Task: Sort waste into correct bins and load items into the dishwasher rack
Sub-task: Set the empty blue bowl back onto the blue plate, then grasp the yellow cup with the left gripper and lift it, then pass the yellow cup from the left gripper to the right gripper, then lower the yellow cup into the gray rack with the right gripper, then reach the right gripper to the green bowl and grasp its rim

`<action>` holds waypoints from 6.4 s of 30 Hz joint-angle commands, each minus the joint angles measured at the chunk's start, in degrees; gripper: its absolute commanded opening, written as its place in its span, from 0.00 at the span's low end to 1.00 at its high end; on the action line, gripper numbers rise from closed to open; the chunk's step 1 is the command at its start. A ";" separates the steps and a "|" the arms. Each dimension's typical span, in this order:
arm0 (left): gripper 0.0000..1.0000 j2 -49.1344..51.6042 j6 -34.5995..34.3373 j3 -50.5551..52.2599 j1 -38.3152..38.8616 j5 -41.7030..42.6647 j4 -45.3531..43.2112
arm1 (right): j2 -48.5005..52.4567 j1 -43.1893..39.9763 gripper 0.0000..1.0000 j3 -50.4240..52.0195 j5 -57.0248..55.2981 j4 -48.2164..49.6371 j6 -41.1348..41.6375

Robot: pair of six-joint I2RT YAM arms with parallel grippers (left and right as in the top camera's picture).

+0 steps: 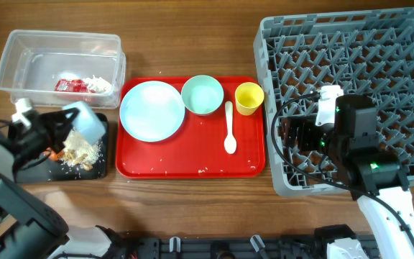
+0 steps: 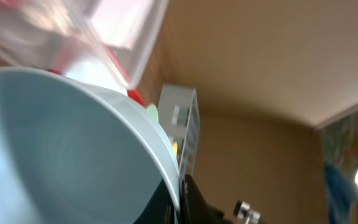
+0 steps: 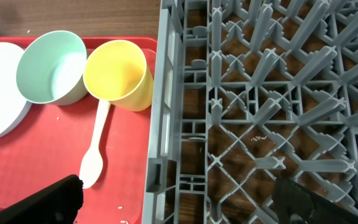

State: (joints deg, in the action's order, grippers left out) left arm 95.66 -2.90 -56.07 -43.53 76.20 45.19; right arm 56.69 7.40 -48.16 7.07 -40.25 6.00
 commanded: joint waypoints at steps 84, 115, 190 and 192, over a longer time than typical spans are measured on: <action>0.04 0.79 -24.59 -21.18 59.10 -7.67 -20.09 | 21.00 -2.05 1.00 -1.11 59.80 44.15 0.35; 0.04 0.79 -24.57 -21.18 61.66 -8.81 -20.52 | 21.11 -1.99 0.73 -1.11 68.37 56.11 1.68; 0.66 -12.81 -13.81 -20.96 34.32 -64.11 14.78 | 55.19 20.04 0.60 -23.47 -3.28 26.88 18.23; 0.66 -12.81 -13.84 -20.96 34.32 -64.11 14.88 | 56.43 20.02 0.45 -23.47 -3.28 26.75 18.21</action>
State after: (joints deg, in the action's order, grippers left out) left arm 82.50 -17.02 -77.08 -9.34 12.64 60.03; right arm 111.61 27.40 -71.00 4.43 -13.74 22.85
